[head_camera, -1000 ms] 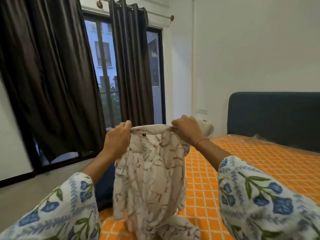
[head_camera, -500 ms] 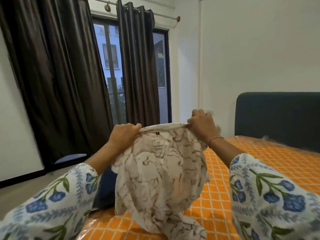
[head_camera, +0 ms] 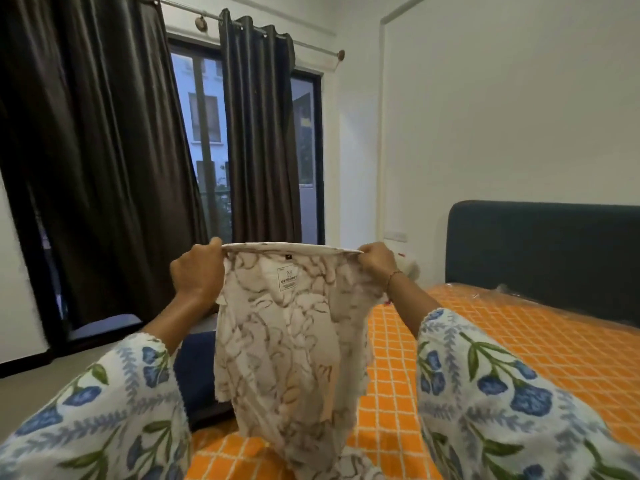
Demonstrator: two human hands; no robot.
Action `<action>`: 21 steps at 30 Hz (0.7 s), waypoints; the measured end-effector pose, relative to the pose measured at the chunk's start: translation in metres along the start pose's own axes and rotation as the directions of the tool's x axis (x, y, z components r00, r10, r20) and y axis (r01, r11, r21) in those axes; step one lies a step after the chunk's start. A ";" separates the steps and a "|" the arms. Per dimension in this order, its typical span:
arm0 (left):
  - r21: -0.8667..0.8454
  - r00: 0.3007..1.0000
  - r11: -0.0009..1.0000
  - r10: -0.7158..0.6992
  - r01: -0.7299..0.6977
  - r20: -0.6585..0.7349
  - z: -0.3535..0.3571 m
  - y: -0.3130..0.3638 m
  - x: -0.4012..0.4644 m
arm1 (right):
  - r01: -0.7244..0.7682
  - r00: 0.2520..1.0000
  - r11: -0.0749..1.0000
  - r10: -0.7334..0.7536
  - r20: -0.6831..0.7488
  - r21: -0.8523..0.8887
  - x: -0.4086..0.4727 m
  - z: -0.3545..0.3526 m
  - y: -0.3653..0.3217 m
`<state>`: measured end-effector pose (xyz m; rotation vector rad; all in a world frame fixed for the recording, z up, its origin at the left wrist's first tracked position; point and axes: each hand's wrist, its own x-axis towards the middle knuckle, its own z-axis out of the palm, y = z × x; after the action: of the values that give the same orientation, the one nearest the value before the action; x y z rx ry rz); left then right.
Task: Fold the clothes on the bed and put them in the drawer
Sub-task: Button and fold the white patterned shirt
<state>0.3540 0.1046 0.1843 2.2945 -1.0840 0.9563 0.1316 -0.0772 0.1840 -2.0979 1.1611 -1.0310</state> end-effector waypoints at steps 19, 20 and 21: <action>0.146 0.989 0.978 0.145 -0.147 0.026 0.005 -0.029 0.011 | 0.491 0.849 0.609 -0.494 0.186 -0.623 -0.016 -0.018 0.008; 0.155 0.989 0.976 0.148 -0.151 0.027 0.005 -0.029 0.011 | 0.505 0.845 0.624 -0.499 0.193 -0.596 -0.014 -0.017 0.006; 0.167 0.988 0.973 0.154 -0.157 0.032 0.007 -0.028 0.011 | 0.510 0.845 0.647 -0.502 0.187 -0.568 -0.012 -0.015 0.005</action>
<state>0.3840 0.1121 0.1851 2.3853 -1.2494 1.1284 0.1127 -0.0706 0.1842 -3.0708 0.9862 -0.9437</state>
